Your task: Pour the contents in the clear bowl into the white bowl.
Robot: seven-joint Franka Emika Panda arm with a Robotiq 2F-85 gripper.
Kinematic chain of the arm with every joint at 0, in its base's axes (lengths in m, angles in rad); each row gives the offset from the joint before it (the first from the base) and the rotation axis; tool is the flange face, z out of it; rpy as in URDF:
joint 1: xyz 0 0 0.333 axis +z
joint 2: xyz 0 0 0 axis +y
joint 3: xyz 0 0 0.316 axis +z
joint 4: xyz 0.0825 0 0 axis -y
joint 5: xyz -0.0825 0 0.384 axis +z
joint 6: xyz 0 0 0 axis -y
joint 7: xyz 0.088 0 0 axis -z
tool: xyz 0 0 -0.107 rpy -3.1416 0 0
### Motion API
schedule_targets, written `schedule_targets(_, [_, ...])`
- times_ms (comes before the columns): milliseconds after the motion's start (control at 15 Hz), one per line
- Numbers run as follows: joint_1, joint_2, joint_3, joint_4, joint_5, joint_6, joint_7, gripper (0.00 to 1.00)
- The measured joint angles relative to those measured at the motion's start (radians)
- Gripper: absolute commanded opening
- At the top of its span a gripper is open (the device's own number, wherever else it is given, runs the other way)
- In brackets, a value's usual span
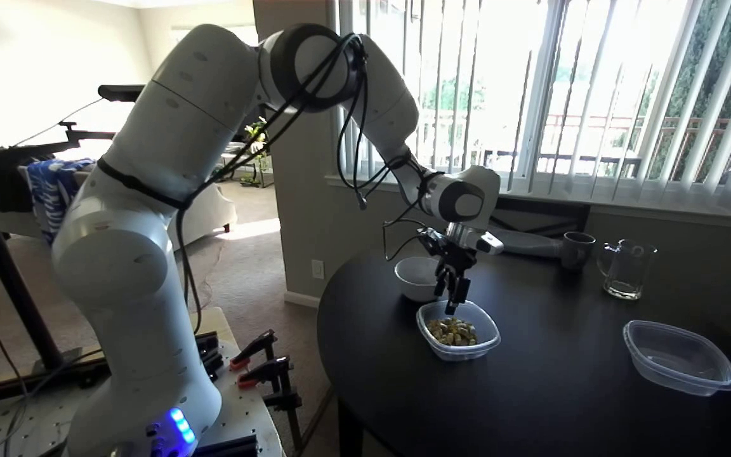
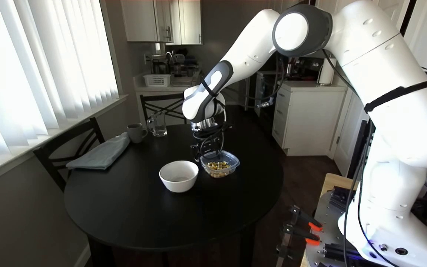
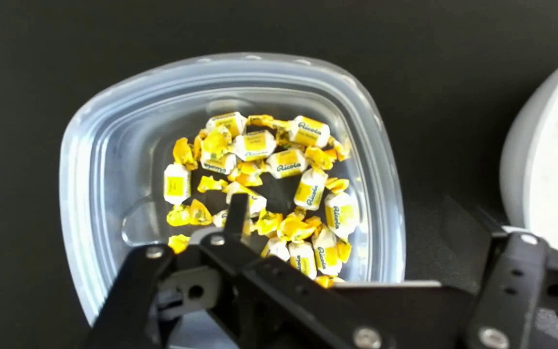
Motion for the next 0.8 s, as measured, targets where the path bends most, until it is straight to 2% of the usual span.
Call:
schedule_targets(133, [0.000, 0.020, 0.001, 0.017, 0.000, 0.003, -0.028, 1.00])
schedule_targets(200, [0.000, 0.030, 0.001, 0.027, 0.000, 0.004, -0.036, 0.75])
schedule_targets(333, [0.000, 0.050, 0.003, 0.047, 0.000, 0.004, -0.048, 0.68])
schedule_targets(800, [0.000, 0.082, 0.009, 0.076, 0.000, 0.005, -0.067, 0.22])
